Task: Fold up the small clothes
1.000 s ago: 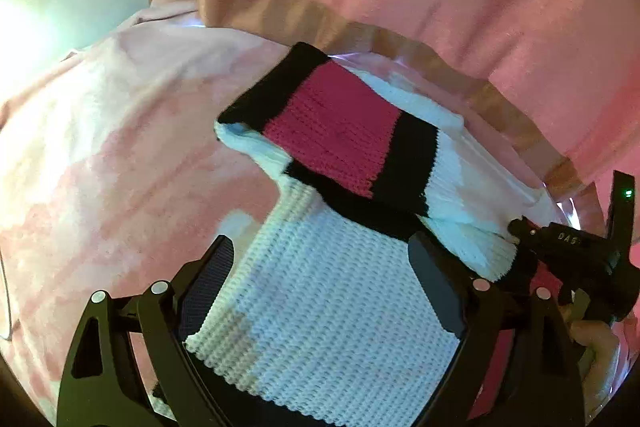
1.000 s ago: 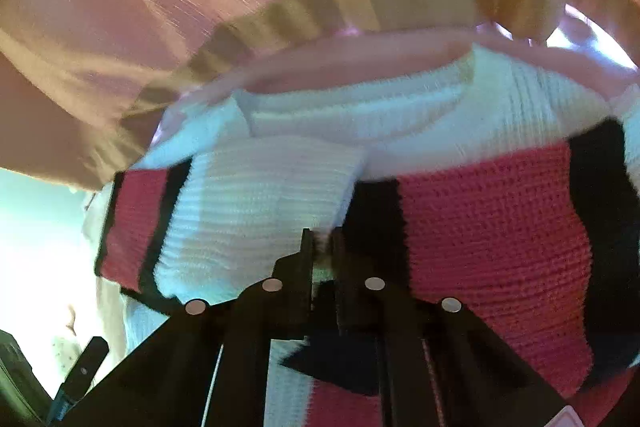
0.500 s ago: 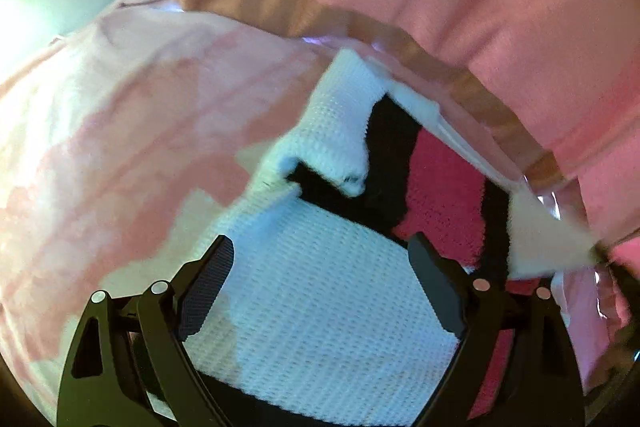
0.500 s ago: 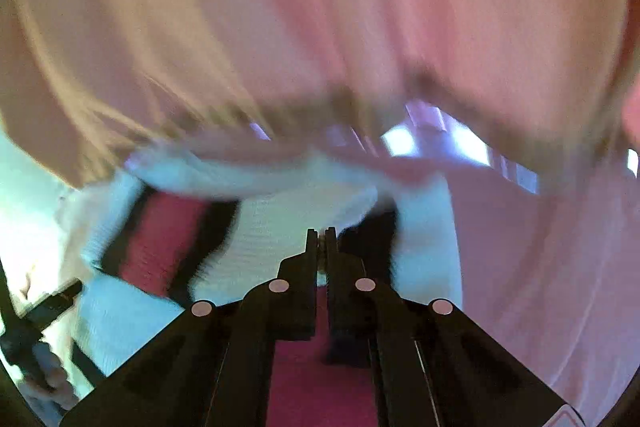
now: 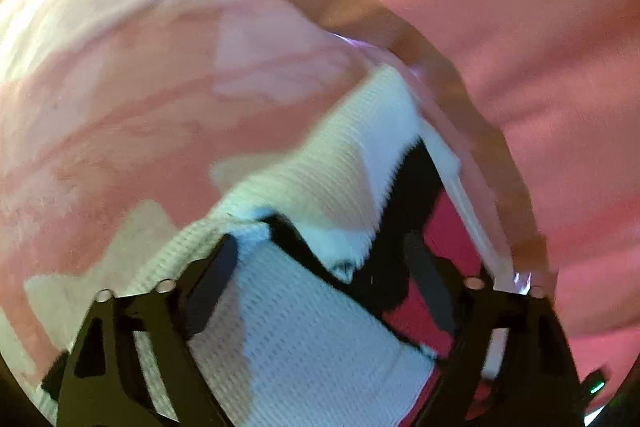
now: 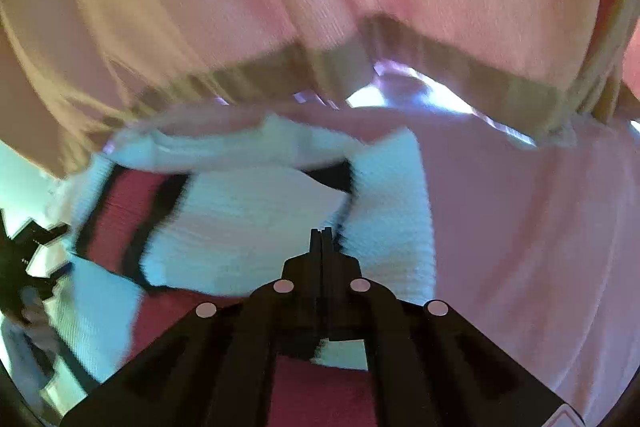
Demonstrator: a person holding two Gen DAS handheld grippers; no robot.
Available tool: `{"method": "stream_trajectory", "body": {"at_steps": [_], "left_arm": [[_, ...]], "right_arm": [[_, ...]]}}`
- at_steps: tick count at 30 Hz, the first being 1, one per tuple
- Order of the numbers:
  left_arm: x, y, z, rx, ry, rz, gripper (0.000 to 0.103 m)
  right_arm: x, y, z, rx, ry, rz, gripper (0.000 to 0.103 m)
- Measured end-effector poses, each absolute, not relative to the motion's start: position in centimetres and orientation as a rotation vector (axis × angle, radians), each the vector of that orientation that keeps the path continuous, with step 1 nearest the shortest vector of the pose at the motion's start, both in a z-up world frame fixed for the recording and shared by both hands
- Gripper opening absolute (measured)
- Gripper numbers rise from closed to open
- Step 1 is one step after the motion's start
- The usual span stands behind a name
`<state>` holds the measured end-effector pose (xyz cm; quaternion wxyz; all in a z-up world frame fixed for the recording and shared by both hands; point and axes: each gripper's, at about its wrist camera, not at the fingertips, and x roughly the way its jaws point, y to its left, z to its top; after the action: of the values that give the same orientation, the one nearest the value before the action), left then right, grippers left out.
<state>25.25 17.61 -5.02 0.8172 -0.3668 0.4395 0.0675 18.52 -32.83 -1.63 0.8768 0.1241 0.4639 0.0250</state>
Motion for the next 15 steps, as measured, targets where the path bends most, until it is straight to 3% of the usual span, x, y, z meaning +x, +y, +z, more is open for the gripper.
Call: {"method": "stream_trajectory", "body": {"at_steps": [5,6,8,9,10,15], "left_arm": [[26.2,18.6,-5.3,-0.794,0.954,0.110,0.070],[26.0,18.6,-5.2,-0.801,0.951,0.114,0.070],[25.8,18.7,-5.1,-0.807,0.949,0.119,0.071],[25.7,18.7,-4.9,-0.810,0.950,0.121,0.071],[25.5,18.7,-4.8,-0.817,0.952,0.117,0.073],[25.4,17.1,-4.8,-0.891,0.986,0.038,0.077]], "right_arm": [[18.6,-33.5,-3.6,0.338,1.028,0.076,0.000],[18.5,-33.4,-3.5,0.349,1.031,0.089,0.004],[18.1,-33.1,-3.1,0.363,1.026,0.103,0.021],[17.8,-32.9,-2.9,0.349,1.013,0.091,0.042],[17.5,-32.6,-2.8,0.335,1.003,0.080,0.057],[18.0,-31.5,-4.4,0.378,1.039,0.103,0.059]]}}
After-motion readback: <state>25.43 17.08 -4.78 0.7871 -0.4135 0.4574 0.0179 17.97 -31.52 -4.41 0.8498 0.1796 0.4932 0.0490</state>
